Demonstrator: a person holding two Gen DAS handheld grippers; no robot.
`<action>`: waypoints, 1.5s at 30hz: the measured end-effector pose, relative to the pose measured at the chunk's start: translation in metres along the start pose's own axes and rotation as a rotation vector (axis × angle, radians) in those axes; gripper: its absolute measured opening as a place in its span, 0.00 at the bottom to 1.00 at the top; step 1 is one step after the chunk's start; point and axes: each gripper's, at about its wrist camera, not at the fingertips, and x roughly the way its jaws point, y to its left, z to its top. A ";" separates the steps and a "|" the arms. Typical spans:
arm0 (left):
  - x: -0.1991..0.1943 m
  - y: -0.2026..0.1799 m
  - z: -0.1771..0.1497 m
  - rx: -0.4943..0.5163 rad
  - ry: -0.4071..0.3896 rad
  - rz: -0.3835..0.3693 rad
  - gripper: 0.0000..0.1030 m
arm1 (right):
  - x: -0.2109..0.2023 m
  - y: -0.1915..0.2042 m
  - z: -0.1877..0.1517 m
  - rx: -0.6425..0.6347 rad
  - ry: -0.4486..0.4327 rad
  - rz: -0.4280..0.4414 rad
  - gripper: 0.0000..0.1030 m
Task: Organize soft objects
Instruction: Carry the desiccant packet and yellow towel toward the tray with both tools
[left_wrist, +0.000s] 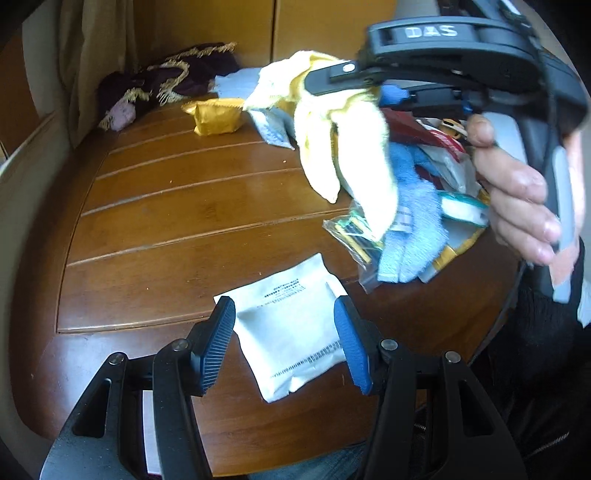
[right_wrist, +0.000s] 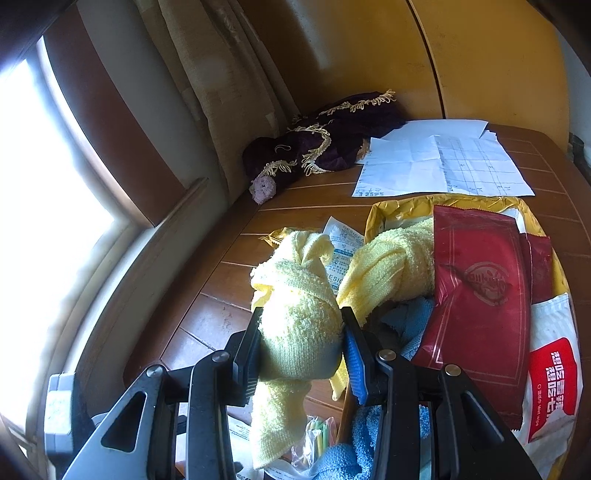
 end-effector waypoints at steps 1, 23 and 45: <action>-0.002 -0.004 -0.003 0.030 -0.004 0.006 0.53 | 0.000 0.000 0.000 0.001 -0.001 0.004 0.39; 0.020 0.001 0.011 0.091 0.013 0.156 0.57 | 0.002 -0.001 -0.002 0.012 0.011 -0.002 0.39; 0.021 0.062 0.029 -0.283 -0.018 -0.156 0.43 | -0.009 -0.002 -0.005 0.024 -0.022 0.034 0.39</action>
